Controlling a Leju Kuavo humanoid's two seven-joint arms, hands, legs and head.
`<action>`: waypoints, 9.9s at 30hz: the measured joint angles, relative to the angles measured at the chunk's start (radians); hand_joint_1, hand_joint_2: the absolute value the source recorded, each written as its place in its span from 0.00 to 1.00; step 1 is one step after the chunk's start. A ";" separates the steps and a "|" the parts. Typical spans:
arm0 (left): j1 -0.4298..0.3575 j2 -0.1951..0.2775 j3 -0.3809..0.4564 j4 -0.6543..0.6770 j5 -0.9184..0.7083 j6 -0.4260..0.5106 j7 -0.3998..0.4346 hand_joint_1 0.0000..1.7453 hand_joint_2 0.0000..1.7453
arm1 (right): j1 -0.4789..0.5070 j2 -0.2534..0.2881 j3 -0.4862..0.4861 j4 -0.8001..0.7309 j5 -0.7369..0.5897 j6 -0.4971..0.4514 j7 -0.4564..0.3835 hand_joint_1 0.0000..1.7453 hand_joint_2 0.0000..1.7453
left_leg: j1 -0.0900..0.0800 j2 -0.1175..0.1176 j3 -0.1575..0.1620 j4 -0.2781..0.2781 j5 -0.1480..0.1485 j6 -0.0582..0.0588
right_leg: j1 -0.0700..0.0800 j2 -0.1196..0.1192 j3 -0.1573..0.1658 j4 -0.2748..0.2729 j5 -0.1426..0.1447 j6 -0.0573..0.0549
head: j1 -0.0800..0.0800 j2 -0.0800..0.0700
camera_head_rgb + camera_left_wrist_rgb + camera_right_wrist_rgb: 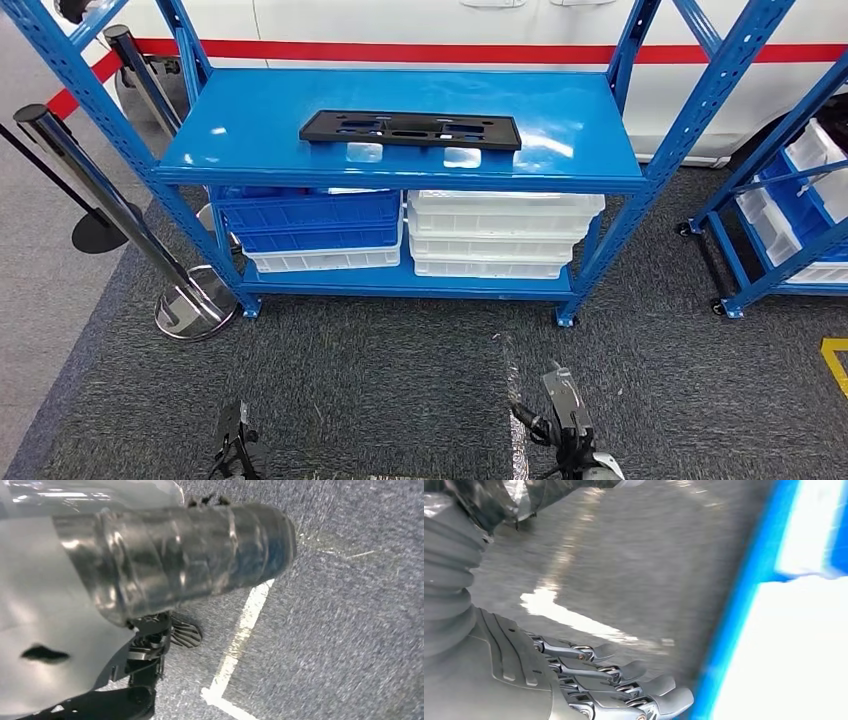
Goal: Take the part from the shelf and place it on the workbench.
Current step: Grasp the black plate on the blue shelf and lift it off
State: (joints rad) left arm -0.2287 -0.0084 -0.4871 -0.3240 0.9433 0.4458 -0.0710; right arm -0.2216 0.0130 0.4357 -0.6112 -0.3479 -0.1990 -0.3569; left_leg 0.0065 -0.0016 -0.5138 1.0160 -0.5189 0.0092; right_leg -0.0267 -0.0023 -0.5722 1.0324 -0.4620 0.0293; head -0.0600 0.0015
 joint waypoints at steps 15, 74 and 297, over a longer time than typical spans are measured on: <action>-0.088 -0.006 -0.144 0.024 0.169 0.072 -0.003 0.00 0.00 | -0.085 0.033 0.137 -0.396 0.011 -0.017 -0.099 0.00 0.00 | 0.014 0.001 0.003 -0.023 0.023 0.026 | -0.002 0.000 -0.145 0.260 -0.086 0.019 | 0.002 0.000; -0.208 -0.028 -0.371 0.076 0.249 0.148 0.047 0.00 0.00 | -0.296 0.124 0.474 -0.721 -0.019 0.081 -0.046 0.00 0.00 | 0.006 -0.024 -0.112 0.010 0.084 0.021 | 0.018 0.000 -0.069 0.119 -0.065 -0.009 | -0.010 0.000; -0.318 -0.202 -0.598 0.108 0.213 0.053 0.252 0.00 0.00 | -0.837 0.332 1.033 0.330 0.651 0.025 0.782 1.00 1.00 | 0.002 -0.003 -0.101 -0.007 0.098 0.026 | 0.015 0.010 -0.149 0.185 -0.013 -0.011 | -0.004 0.000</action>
State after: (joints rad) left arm -0.5471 -0.2099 -1.0855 -0.2155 1.1565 0.4985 0.1805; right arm -1.0588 0.3454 1.4683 -0.2811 0.3029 -0.1743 0.4246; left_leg 0.0090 -0.0049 -0.6145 1.0085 -0.4209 0.0349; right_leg -0.0121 0.0082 -0.7217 1.2174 -0.4749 0.0187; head -0.0641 0.0015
